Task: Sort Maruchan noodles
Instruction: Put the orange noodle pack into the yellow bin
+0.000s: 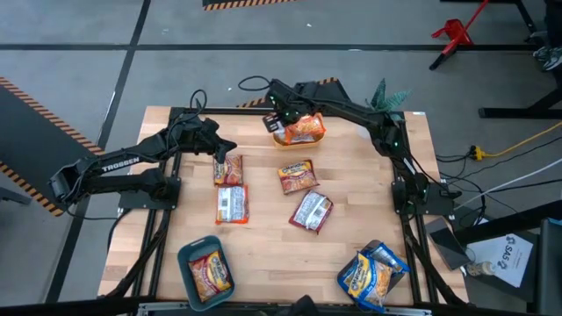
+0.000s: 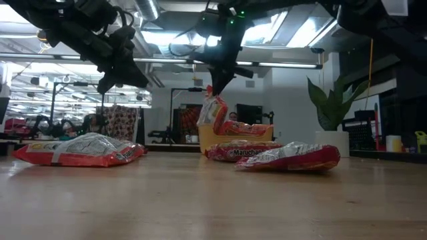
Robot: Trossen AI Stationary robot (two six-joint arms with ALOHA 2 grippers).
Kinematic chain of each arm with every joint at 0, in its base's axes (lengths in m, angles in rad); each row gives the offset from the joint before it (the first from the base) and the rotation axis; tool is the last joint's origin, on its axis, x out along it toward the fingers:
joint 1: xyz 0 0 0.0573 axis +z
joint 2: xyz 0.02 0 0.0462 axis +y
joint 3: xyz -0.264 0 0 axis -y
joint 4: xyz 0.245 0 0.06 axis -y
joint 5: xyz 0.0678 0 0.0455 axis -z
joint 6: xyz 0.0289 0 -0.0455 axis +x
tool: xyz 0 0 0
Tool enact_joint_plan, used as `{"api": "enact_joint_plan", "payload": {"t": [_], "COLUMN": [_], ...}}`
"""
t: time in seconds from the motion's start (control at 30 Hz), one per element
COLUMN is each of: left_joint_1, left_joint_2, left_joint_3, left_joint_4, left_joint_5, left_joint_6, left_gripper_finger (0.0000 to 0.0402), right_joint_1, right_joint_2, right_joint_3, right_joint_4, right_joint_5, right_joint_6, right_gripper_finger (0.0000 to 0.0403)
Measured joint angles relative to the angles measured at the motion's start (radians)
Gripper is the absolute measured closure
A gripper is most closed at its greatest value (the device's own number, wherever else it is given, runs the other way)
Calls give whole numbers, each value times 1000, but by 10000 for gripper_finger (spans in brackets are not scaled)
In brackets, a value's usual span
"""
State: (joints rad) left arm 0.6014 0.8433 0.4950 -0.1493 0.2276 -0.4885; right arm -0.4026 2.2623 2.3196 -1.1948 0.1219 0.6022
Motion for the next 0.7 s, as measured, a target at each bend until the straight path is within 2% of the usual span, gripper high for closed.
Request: {"api": "enact_joint_plan", "payload": {"t": [0.4,0.57,0.7], "left_joint_1": [0,0,0], "left_joint_2": [0,0,0], "left_joint_3": [0,0,0], "left_joint_4": [0,0,0], "left_joint_5": [-2,-6,-8], "left_joint_6": [1,1,1], "left_gripper_finger": [359,359,359], "right_joint_1": [0,-8,-31], "right_joint_2": [0,0,0], "right_joint_3": [0,0,0], "right_joint_4": [-60,-59,-58], "right_joint_5": [-61,-35,-84], "right_joint_6": [-1,-6,-8], "right_gripper_finger": [403,402,390]}}
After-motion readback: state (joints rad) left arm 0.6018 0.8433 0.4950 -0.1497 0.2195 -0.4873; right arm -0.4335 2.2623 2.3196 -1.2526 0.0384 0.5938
